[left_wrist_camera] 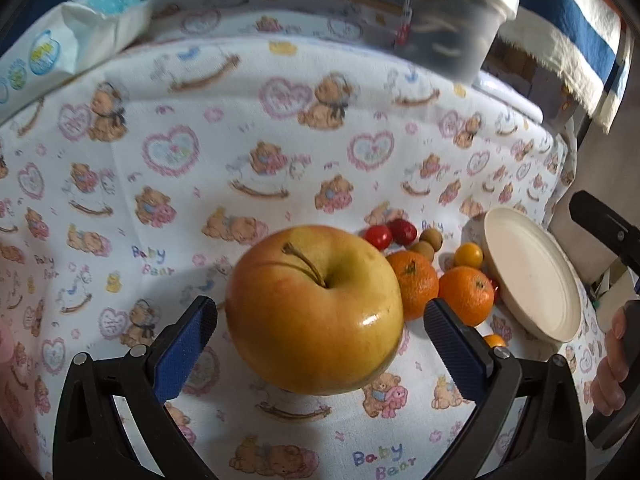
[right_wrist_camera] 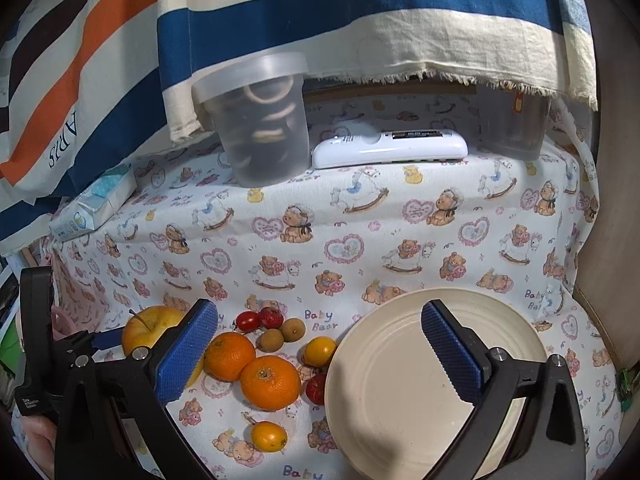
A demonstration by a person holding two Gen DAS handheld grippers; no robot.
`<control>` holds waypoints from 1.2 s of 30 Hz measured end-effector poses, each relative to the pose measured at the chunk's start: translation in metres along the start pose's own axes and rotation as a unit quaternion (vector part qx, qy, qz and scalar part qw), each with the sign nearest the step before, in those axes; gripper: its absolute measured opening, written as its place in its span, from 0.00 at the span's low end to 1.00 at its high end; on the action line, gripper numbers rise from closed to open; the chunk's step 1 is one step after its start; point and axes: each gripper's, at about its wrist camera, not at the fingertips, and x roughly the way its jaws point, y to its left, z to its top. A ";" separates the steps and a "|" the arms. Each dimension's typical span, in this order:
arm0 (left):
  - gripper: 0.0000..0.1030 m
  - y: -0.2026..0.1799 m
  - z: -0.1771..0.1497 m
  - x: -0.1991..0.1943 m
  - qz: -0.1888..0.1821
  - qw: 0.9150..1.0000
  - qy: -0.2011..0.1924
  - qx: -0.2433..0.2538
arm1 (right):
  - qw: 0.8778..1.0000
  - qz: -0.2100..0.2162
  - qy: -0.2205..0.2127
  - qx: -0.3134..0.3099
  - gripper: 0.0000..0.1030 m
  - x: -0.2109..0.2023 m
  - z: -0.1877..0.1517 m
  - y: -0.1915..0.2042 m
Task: Organize fruits
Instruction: 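Move the left tool to the large yellow apple and close on it, then lift the yellow apple with the left tool while the right tool grasps a tangerine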
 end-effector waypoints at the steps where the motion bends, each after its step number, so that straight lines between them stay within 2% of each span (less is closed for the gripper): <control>1: 0.99 -0.001 0.000 0.003 0.001 1.000 0.005 0.001 | 1.000 -0.002 0.004 -0.003 1.00 0.002 -0.001 0.001; 12: 0.99 -0.002 -0.003 0.014 0.027 0.999 0.019 0.005 | 1.000 -0.004 0.014 -0.018 1.00 0.007 -0.003 0.008; 14: 0.97 -0.003 -0.004 0.017 0.027 0.999 0.019 0.007 | 1.000 -0.004 0.016 -0.019 1.00 0.008 -0.003 0.009; 17: 0.87 -0.005 -0.005 0.018 0.030 0.999 0.019 0.014 | 1.000 -0.005 0.018 -0.023 1.00 0.010 -0.004 0.010; 19: 0.87 -0.007 -0.005 0.019 0.035 0.999 0.018 0.019 | 0.999 -0.002 0.021 -0.027 1.00 0.011 -0.005 0.011; 26: 0.85 -0.008 -0.006 0.018 0.037 0.999 0.017 0.018 | 0.998 0.030 0.041 -0.031 0.99 0.017 -0.008 0.016; 33: 0.85 -0.014 -0.009 0.011 0.040 0.999 0.018 0.026 | 0.995 0.069 0.070 -0.021 0.92 0.025 -0.011 0.016; 36: 0.85 -0.016 -0.008 -0.003 0.049 0.998 -0.008 0.027 | 0.995 0.068 0.071 -0.021 0.92 0.025 -0.012 0.017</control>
